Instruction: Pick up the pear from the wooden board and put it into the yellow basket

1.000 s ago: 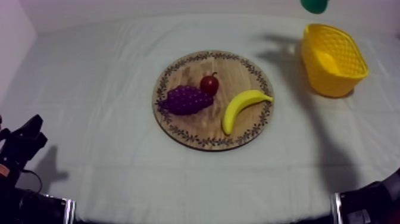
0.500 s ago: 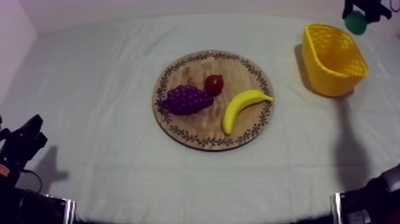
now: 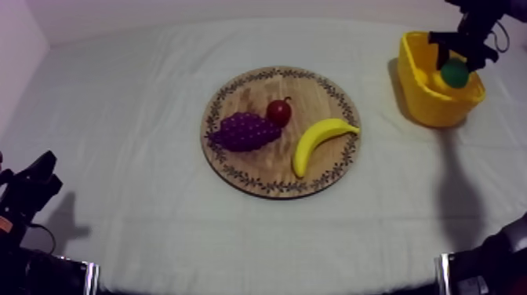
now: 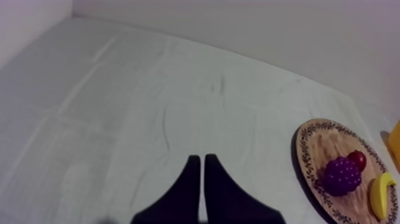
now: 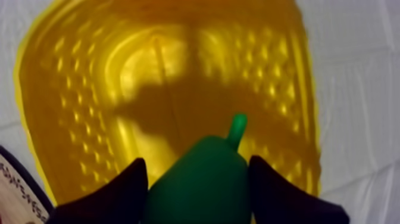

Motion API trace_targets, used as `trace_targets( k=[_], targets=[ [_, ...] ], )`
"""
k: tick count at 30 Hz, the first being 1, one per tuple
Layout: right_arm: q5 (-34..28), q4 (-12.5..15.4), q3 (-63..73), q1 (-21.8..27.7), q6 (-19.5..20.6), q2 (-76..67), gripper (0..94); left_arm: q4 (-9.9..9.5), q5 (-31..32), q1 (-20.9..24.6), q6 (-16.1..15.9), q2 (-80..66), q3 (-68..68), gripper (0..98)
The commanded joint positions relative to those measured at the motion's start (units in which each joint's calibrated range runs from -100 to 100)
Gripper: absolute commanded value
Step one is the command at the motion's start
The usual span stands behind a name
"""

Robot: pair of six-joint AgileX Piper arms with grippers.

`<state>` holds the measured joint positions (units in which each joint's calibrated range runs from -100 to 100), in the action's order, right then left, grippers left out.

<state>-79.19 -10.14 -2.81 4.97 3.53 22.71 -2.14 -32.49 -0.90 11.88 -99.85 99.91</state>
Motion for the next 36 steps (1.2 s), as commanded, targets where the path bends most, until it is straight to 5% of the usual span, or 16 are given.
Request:
trace_targets(
  k=[1,9,15,26,36],
  targets=[
    [0.00,-0.21,-1.29,0.01,-0.28,-1.41,55.6,0.01,0.00,0.00,0.01,0.02,-0.02,0.1],
    [-1.21,-2.14,-1.45,-1.14,-0.47,-9.71,69.6,0.01,0.00,0.00,0.01,0.02,-0.02,0.1],
    [-0.27,-4.43,-2.56,-3.61,1.88,-15.51,68.8,0.01,0.00,0.00,0.01,0.02,-0.02,0.1],
    [8.99,-3.38,-13.90,-7.26,3.81,-37.25,38.3,0.01,0.00,0.00,0.01,0.02,-0.02,0.1],
    [22.24,-2.68,-38.35,-11.24,4.83,-68.96,10.0,0.01,0.00,0.00,0.01,0.02,-0.02,0.1]
  ],
)
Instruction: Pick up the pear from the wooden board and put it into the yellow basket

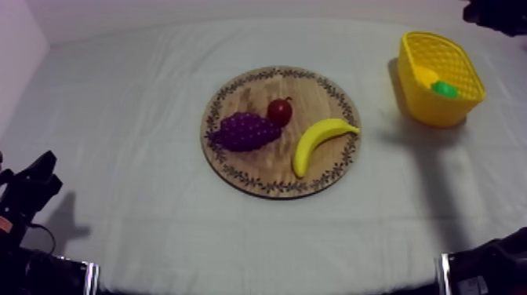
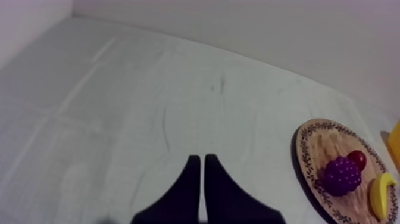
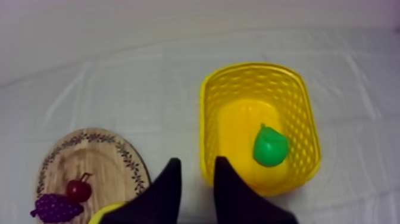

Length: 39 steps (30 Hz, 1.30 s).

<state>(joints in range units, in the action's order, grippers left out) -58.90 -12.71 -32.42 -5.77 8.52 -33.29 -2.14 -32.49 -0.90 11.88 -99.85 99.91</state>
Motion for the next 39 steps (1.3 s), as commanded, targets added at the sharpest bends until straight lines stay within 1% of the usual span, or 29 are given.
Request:
trace_targets(
  k=[1,3,6,12,16,20,22,23,24,27,30,31,33,39],
  targets=[
    [2.58,-0.07,-11.38,-0.89,-0.39,-16.28,7.5,0.01,0.00,0.00,0.01,0.02,-0.02,0.1],
    [3.38,0.49,-16.42,-1.46,-1.24,-22.67,4.0,0.01,0.00,0.00,0.01,0.02,-0.02,0.1],
    [3.93,1.79,-23.64,-1.80,-2.95,-32.09,1.7,0.01,0.00,0.00,0.01,0.02,-0.02,0.1],
    [3.53,6.51,-37.28,-0.26,-5.97,-50.05,0.7,0.01,0.00,0.00,0.00,0.02,-0.02,0.1],
    [3.68,9.17,-46.26,0.73,-5.96,-58.38,0.5,0.01,0.00,0.00,0.03,0.02,-0.02,0.1],
    [8.60,10.27,-53.13,1.39,-3.11,-61.42,0.4,0.01,0.00,0.00,0.00,0.02,-0.02,0.1],
    [13.66,11.33,-57.71,1.79,-1.20,-61.91,0.4,0.01,0.00,0.00,0.00,0.02,-0.02,0.1],
    [16.90,11.99,-60.53,1.95,-0.73,-62.05,0.4,0.01,0.00,0.00,-0.01,0.02,-0.02,0.1],
    [18.74,12.56,-62.55,2.02,-0.46,-62.18,0.4,0.01,0.00,0.00,-0.02,0.02,-0.02,0.1],
    [21.31,13.56,-65.63,1.96,-0.21,-62.37,0.4,0.01,0.00,0.00,0.03,0.02,-0.02,0.1],
    [21.44,14.04,-66.69,2.23,-1.18,-62.43,0.4,0.01,0.00,0.00,0.02,0.02,-0.02,0.1],
    [21.43,14.12,-66.86,2.37,-1.79,-62.44,0.4,0.01,0.00,0.00,0.03,0.02,-0.02,0.1],
    [21.42,14.21,-67.05,2.54,-4.27,-62.46,0.4,0.01,0.00,0.00,0.03,0.02,-0.02,0.1],
    [21.41,14.29,-67.22,2.69,-16.13,-62.47,0.4,0.01,0.00,0.00,0.01,0.02,-0.02,0.1]
  ],
)
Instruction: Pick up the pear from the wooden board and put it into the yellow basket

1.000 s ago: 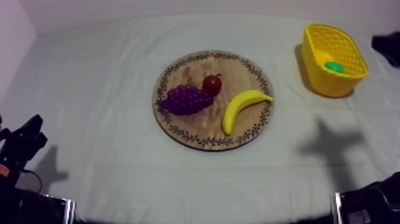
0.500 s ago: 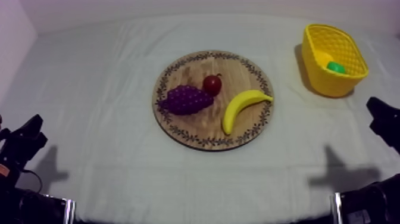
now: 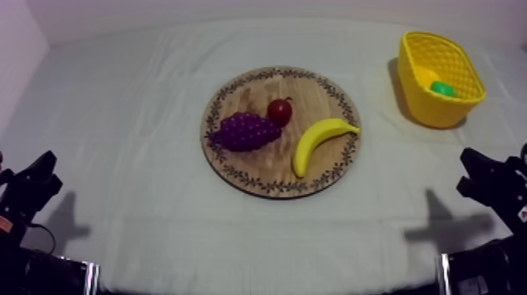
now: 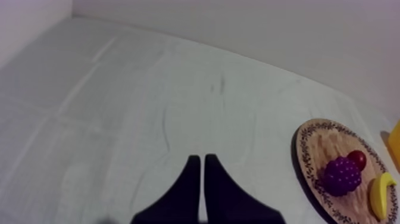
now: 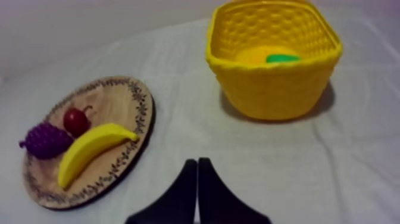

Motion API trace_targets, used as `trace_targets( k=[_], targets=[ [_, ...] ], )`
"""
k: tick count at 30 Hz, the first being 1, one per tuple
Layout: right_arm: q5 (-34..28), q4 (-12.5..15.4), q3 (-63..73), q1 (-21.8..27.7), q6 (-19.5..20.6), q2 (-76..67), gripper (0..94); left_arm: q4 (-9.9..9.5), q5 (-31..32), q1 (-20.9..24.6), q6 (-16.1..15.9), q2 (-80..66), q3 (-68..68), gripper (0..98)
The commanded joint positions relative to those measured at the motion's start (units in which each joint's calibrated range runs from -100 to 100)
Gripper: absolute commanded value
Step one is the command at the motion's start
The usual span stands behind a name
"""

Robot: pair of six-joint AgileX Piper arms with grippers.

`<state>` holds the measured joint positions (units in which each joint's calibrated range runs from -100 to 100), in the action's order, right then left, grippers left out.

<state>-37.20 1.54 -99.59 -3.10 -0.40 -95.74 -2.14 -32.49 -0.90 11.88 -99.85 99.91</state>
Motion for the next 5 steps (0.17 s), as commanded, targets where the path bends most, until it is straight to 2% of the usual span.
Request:
trace_targets(
  k=[1,5],
  targets=[
    [-0.30,0.04,-0.06,0.02,-8.62,-0.01,0.4,0.01,0.00,0.00,0.01,0.02,-0.02,0.1],
    [-0.32,0.04,-0.07,0.03,-11.06,-0.02,0.4,0.01,0.00,0.00,0.01,0.02,-0.02,0.1]
  ],
)
